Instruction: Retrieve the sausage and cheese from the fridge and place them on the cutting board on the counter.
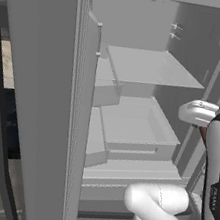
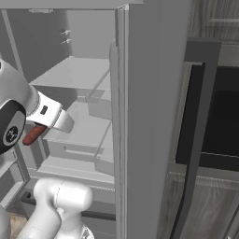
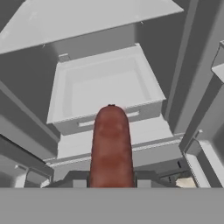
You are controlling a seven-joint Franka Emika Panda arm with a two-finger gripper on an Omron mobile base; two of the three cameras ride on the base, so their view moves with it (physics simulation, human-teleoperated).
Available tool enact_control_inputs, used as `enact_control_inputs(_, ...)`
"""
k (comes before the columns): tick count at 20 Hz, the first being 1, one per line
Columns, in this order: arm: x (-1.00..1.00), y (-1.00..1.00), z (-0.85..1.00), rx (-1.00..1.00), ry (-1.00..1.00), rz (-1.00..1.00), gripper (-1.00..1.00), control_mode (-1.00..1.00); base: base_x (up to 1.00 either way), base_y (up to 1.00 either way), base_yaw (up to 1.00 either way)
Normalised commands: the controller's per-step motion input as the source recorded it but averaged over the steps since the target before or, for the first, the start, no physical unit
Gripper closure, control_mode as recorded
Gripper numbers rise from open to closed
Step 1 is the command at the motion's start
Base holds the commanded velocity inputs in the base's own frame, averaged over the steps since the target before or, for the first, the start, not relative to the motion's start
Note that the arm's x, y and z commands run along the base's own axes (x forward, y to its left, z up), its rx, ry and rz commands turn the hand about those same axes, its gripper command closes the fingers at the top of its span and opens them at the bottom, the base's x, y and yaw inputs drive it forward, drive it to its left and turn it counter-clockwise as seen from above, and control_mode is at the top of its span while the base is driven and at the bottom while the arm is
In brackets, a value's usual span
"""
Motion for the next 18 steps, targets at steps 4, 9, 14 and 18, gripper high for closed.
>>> enact_control_inputs(4, -0.18, 0.0, 0.0, 0.0, 0.03, 0.0, 1.0, -1.0, 0.0, 0.0, 0.0)
enact_control_inputs(9, 0.13, 0.0, 0.0, 0.0, 0.01, 0.0, 1.0, -1.0, 0.0, 0.0, 0.0)
enact_control_inputs(14, 0.0, 0.0, -0.01, 0.0, 0.0, 0.0, 1.0, 1.0, 0.0, 0.0, 0.0)
enact_control_inputs(18, 0.0, 0.0, 0.0, 0.0, 0.0, 0.0, 1.0, 1.0, -0.34, 0.0, 0.0)
